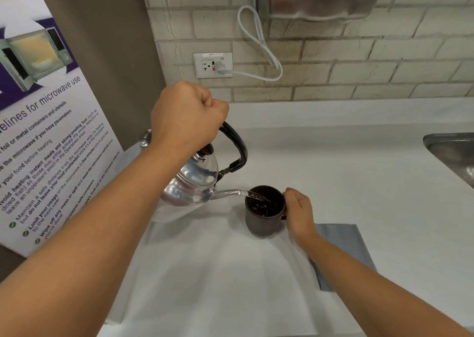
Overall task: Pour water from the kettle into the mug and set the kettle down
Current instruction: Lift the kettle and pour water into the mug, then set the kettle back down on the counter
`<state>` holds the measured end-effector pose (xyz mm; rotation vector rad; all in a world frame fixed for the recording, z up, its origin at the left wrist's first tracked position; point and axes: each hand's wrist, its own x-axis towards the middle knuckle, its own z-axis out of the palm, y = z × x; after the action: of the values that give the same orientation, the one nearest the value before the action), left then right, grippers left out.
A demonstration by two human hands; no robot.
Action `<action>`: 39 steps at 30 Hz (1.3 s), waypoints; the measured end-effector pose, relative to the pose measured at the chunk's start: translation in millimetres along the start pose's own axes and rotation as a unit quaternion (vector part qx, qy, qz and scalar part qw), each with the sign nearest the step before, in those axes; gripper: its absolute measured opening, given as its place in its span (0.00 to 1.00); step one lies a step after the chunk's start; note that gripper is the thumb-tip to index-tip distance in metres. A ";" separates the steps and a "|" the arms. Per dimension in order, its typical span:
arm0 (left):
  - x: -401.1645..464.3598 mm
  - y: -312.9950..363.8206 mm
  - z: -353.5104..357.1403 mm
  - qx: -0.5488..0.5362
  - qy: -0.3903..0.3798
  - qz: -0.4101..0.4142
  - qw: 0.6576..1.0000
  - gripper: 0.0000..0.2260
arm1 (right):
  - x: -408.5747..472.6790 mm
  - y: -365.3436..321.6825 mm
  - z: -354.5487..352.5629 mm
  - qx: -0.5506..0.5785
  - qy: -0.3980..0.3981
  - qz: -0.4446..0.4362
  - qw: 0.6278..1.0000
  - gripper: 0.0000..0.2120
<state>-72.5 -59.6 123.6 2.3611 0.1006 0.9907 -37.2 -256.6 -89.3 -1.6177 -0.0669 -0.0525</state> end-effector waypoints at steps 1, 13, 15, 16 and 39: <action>-1.5 -2.7 0.8 -0.014 0.000 -0.004 1.000 0.16 | -0.1 0.2 -0.3 -0.001 -0.002 -0.002 1.000 0.13; -11.1 -36.6 4.6 -0.147 0.036 -0.136 0.979 0.19 | -0.8 -0.4 -3.6 -0.007 -0.012 -0.001 1.000 0.16; -9.7 -39.1 4.8 -0.174 0.041 -0.150 0.972 0.21 | -0.2 -0.9 -4.0 -0.009 -0.016 0.001 1.000 0.16; -8.5 -40.0 4.7 -0.187 0.045 -0.159 0.968 0.21 | 0.2 -0.9 -4.3 -0.009 -0.018 0.000 1.000 0.17; 33.6 -108.2 77.0 -0.334 0.105 -0.282 0.894 0.18 | 93.2 -133.7 64.0 -0.051 -0.094 -0.135 0.985 0.14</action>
<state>19.4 3.3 44.0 1.4639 0.4282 0.8081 45.2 -185.3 47.8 -1.7037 -0.4345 -0.1137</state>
